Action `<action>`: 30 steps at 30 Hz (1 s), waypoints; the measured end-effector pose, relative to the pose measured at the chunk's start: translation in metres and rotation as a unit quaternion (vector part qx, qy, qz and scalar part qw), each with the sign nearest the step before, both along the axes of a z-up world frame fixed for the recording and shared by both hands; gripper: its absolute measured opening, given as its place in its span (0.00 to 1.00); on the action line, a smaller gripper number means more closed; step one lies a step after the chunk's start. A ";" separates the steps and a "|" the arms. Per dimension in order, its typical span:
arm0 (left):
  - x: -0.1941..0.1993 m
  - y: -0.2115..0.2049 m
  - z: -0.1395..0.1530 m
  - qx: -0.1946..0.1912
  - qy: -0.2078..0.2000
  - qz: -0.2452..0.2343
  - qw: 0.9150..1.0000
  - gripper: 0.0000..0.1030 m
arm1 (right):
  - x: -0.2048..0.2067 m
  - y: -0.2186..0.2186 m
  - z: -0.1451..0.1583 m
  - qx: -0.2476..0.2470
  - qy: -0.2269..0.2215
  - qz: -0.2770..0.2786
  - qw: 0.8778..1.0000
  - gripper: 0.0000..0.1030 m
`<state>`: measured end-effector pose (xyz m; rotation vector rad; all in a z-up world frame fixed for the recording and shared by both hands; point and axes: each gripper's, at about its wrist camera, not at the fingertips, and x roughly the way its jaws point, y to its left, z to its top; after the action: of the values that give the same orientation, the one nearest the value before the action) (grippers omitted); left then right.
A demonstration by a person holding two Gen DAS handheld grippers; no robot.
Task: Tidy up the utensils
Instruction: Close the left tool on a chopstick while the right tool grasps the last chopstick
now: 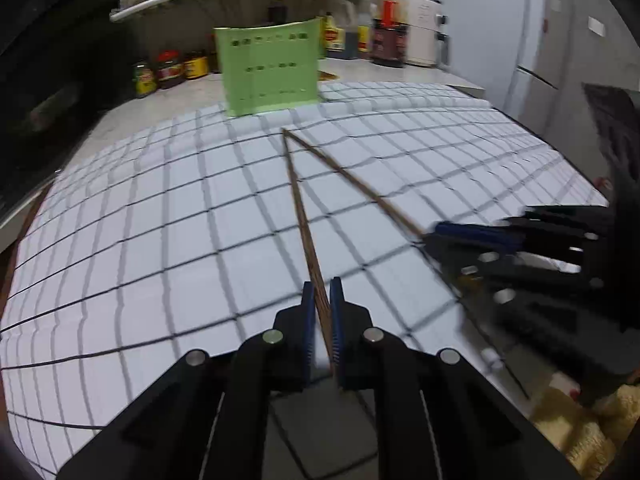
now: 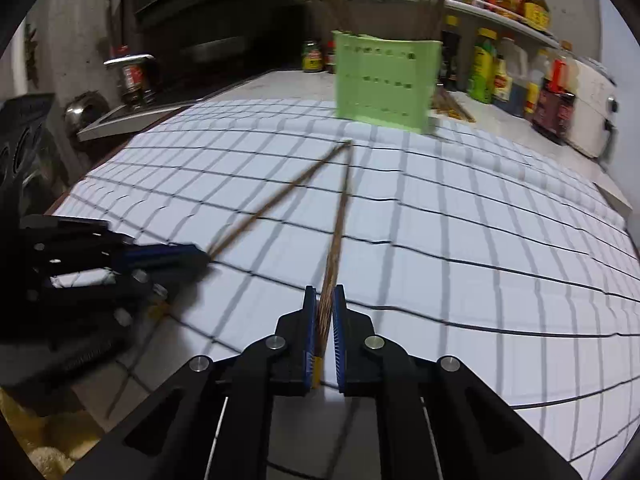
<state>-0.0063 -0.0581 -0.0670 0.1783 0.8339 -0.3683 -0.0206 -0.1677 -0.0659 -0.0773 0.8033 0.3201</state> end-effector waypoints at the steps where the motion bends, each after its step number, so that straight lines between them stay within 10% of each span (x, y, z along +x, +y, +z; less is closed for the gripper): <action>1: 0.004 0.004 0.000 0.001 0.001 0.014 1.000 0.07 | 0.001 -0.004 0.000 -0.001 0.000 -0.005 1.000 0.07; 16: 0.009 0.028 0.001 0.008 0.002 0.028 1.000 0.07 | 0.004 -0.046 -0.003 -0.010 0.002 0.000 1.000 0.09; 22: 0.000 0.033 0.003 -0.030 0.019 0.026 0.999 0.35 | -0.009 -0.046 -0.004 0.012 0.001 0.018 1.000 0.28; 30: -0.022 0.030 0.001 -0.013 0.002 0.008 1.000 0.35 | -0.028 -0.048 -0.006 0.020 -0.021 0.007 1.000 0.29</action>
<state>-0.0282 -0.0279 -0.0662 0.1472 0.8344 -0.3645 -0.0489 -0.2158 -0.0723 -0.0511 0.7551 0.3472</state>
